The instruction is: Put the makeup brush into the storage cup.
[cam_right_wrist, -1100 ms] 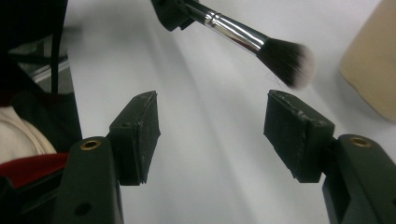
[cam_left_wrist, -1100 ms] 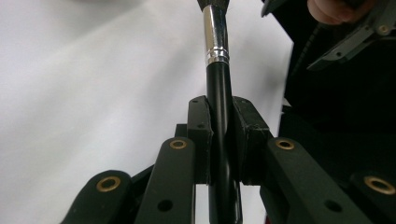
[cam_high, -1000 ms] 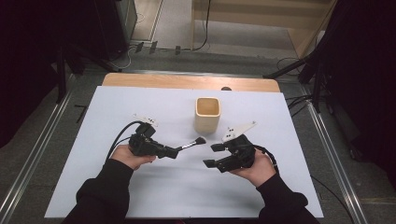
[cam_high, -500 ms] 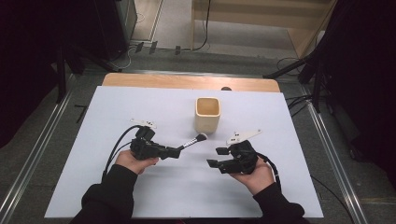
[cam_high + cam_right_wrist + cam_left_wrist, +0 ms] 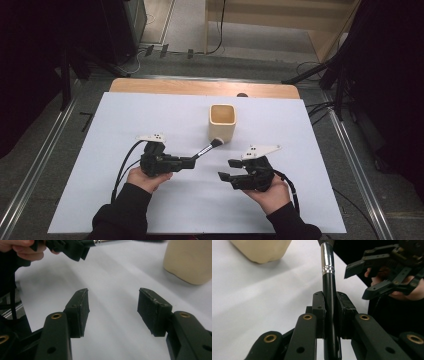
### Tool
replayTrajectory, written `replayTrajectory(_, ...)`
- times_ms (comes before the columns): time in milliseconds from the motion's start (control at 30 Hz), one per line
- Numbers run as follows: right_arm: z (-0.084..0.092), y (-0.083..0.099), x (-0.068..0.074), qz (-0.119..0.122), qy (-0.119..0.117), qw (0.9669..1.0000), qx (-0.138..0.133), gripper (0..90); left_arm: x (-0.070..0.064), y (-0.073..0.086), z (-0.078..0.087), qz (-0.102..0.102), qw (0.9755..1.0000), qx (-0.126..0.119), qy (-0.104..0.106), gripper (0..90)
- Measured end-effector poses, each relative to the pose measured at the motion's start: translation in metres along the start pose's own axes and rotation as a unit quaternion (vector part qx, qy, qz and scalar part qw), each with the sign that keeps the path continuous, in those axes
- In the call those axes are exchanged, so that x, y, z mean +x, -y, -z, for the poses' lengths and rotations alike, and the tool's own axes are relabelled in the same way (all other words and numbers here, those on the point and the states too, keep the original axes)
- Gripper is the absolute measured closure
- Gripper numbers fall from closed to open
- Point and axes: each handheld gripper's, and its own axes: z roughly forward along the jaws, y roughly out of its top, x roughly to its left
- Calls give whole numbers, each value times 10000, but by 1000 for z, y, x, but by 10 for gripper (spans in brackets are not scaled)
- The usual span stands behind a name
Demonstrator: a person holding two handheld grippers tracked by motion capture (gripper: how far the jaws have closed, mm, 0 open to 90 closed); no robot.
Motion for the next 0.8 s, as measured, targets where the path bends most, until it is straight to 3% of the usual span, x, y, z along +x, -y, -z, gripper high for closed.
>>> replayTrajectory(133,0,0,3,-60,60,9999,-62,434,-2,6,-5,19,10000,27,-8,795)
replayTrajectory(400,2,0,6,-505,108,9981,-327,470,-5,11,-7,35,9998,-166,47,795)
replayTrajectory(467,1,-1,7,-662,124,9968,-439,467,-4,13,-6,134,9994,-308,81,796)
replayTrajectory(600,0,-2,7,-846,65,9950,-531,462,-4,14,-6,119,9993,-362,49,796)
replayTrajectory(633,-1,-3,7,-985,5,9936,-558,450,-4,14,-6,123,9992,-376,64,796)
replayTrajectory(800,-2,-6,10,-1274,94,9896,-660,423,-4,13,-6,65,9989,-470,-9,795)
